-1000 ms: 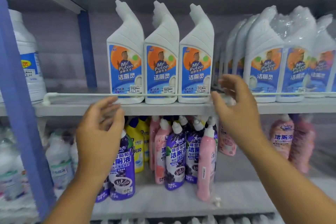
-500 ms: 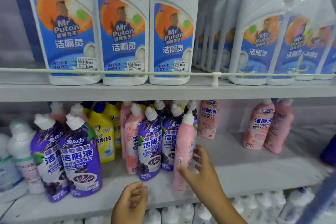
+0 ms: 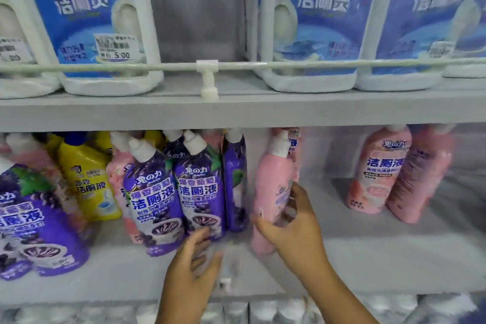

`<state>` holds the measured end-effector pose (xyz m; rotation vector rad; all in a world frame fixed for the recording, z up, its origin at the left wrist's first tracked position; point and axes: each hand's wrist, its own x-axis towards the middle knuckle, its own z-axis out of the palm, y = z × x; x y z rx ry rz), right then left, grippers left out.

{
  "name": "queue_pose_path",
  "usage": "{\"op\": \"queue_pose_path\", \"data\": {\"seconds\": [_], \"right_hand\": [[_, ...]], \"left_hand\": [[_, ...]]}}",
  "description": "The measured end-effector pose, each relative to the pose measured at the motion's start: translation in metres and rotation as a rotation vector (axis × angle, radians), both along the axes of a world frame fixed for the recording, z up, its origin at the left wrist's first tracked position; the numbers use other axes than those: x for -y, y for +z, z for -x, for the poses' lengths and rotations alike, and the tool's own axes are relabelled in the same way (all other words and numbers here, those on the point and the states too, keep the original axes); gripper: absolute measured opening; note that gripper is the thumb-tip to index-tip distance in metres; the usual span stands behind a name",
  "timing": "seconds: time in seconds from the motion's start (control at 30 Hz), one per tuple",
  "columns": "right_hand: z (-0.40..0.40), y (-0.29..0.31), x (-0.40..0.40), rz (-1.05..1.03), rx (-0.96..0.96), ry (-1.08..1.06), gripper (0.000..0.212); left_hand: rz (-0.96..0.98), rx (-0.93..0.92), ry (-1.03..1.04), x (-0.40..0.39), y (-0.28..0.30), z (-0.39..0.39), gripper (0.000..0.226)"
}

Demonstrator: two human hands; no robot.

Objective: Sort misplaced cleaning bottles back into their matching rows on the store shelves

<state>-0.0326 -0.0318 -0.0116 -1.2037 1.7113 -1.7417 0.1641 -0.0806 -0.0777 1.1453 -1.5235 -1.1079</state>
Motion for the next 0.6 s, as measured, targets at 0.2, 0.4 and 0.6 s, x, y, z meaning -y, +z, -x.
{"op": "queue_pose_path", "data": {"seconds": [0.2, 0.4, 0.6], "right_hand": [[0.059, -0.012, 0.044, 0.006, -0.005, 0.038, 0.074], [0.075, -0.016, 0.078, -0.017, -0.154, 0.161, 0.093], [0.051, -0.039, 0.048, -0.059, -0.011, 0.007, 0.034]], "left_hand": [[0.038, 0.098, 0.11, -0.005, -0.012, 0.016, 0.051], [0.034, 0.102, 0.198, -0.009, -0.001, 0.023, 0.034], [0.036, -0.177, 0.534, -0.02, 0.022, -0.004, 0.02]]}}
